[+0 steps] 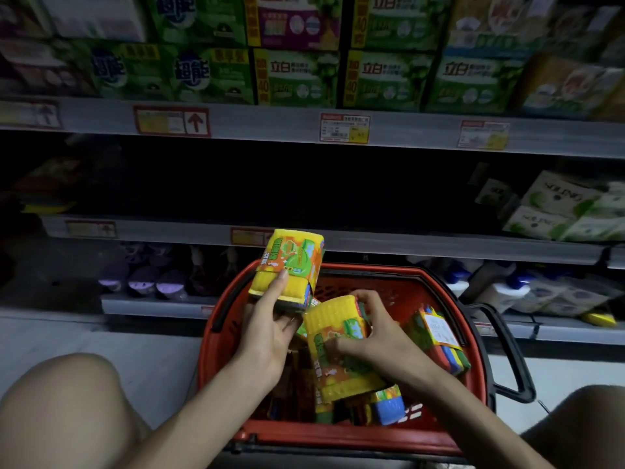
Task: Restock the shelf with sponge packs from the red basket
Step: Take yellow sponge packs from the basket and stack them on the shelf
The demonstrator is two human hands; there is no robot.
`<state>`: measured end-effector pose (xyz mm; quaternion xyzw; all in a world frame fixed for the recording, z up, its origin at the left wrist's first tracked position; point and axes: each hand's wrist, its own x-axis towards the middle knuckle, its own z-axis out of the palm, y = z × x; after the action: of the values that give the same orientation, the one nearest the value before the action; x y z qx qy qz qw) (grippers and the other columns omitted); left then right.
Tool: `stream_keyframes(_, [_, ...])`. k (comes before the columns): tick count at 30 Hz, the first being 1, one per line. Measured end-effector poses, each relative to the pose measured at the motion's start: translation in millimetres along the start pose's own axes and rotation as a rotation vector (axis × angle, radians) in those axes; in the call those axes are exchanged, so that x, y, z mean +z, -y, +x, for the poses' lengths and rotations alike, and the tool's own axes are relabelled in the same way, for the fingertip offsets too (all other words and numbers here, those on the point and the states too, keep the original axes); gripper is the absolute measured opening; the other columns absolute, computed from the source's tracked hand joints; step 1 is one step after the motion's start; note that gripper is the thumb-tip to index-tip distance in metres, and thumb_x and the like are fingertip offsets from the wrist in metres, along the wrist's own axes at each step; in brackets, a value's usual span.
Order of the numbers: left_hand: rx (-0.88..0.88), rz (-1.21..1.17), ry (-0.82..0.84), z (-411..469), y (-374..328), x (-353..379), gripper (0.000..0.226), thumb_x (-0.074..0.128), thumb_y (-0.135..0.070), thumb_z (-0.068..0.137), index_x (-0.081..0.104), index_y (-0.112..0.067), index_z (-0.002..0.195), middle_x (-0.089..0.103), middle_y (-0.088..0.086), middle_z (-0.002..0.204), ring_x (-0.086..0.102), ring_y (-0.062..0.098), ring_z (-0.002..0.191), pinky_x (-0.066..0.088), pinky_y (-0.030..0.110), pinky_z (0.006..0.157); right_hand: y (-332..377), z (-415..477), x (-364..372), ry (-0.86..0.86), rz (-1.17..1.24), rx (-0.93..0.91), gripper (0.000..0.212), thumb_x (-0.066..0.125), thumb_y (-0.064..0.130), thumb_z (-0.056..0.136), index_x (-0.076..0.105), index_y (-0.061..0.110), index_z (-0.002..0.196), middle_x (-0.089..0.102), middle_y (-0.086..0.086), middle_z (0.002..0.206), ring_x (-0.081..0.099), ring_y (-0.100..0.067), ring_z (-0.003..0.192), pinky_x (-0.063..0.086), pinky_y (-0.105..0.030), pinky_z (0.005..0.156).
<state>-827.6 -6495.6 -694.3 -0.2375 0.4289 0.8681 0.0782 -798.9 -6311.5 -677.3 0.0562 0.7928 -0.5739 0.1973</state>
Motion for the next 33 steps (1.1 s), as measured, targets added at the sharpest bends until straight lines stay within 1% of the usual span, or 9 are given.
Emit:
stream_keyframes(4, [0.039,-0.006,-0.017,-2,-11,-1,0.053,0.08,-0.036,0.072,0.063,-0.024,0.121,0.074,0.008,0.12,0.073,0.024,0.107,0.056,0.038,0.093,-2,10,-8,-0.061,-0.091,-0.039,0.081,0.091,0.037,0.062,0.04,0.04,0.125,0.066,-0.01,0.118,0.073,-0.034,0.094,0.064,-0.05,0.075])
stream_keyframes(9, [0.081,-0.002,-0.047,-1,-27,-9,0.044,0.08,-0.029,0.081,0.066,-0.017,0.121,0.076,0.008,0.117,0.073,0.024,0.109,0.06,0.04,0.086,1,12,-13,-0.089,0.017,-0.031,0.07,0.085,0.019,0.082,0.038,0.028,0.132,0.073,-0.007,0.102,0.078,-0.02,0.08,0.064,-0.034,0.07])
stream_keyframes(12, [0.109,0.051,-0.081,1,-36,-18,0.045,0.082,-0.03,0.084,0.067,-0.012,0.122,0.078,0.008,0.112,0.076,0.021,0.101,0.06,0.044,0.089,8,14,-6,-0.1,0.057,-0.068,0.062,0.083,0.026,0.084,0.043,0.031,0.131,0.075,-0.007,0.103,0.078,-0.022,0.083,0.064,-0.036,0.075])
stream_keyframes(17, [0.155,0.049,-0.125,0,-55,-36,0.042,0.081,-0.028,0.085,0.067,-0.009,0.12,0.079,0.008,0.107,0.077,0.015,0.092,0.061,0.044,0.088,37,29,20,-0.056,-0.059,-0.171,0.053,0.078,0.045,0.084,0.046,0.035,0.124,0.073,-0.006,0.107,0.078,-0.019,0.083,0.064,-0.039,0.076])
stream_keyframes(22, [0.249,0.029,-0.211,3,-79,-63,0.052,0.085,-0.033,0.079,0.063,-0.017,0.124,0.076,0.006,0.116,0.076,0.019,0.1,0.063,0.044,0.084,70,52,58,-0.112,-0.276,-0.314,0.059,0.074,0.07,0.073,0.05,0.032,0.111,0.067,-0.004,0.1,0.07,-0.022,0.087,0.061,-0.047,0.078])
stream_keyframes(25, [0.322,0.007,-0.312,5,-97,-82,0.055,0.086,-0.03,0.079,0.058,-0.015,0.124,0.074,0.004,0.113,0.076,0.016,0.096,0.064,0.037,0.072,87,65,84,-0.146,-0.442,-0.39,0.059,0.063,0.068,0.062,0.047,0.032,0.106,0.057,0.0,0.1,0.061,-0.02,0.086,0.057,-0.046,0.074])
stream_keyframes(28, [0.379,-0.017,-0.398,10,-115,-100,0.055,0.085,-0.027,0.081,0.055,-0.013,0.124,0.069,0.003,0.115,0.072,0.013,0.098,0.064,0.04,0.074,104,71,112,-0.131,-0.536,-0.445,0.054,0.059,0.062,0.055,0.046,0.035,0.1,0.055,0.007,0.098,0.058,-0.019,0.082,0.052,-0.039,0.07])
stream_keyframes(31, [0.426,-0.055,-0.456,17,-134,-117,0.052,0.085,-0.025,0.082,0.055,-0.013,0.123,0.07,0.003,0.114,0.071,0.012,0.097,0.064,0.042,0.075,118,78,141,-0.042,-0.6,-0.504,0.074,0.06,0.061,0.054,0.049,0.044,0.125,0.054,0.018,0.112,0.058,-0.013,0.097,0.052,-0.035,0.082])
stream_keyframes(33, [0.429,-0.078,-0.468,23,-147,-129,0.048,0.085,-0.024,0.082,0.056,-0.014,0.118,0.069,0.004,0.113,0.072,0.017,0.098,0.063,0.048,0.083,125,88,159,0.046,-0.625,-0.543,0.091,0.063,0.06,0.055,0.04,0.052,0.143,0.047,0.027,0.117,0.055,-0.005,0.107,0.051,-0.032,0.089])
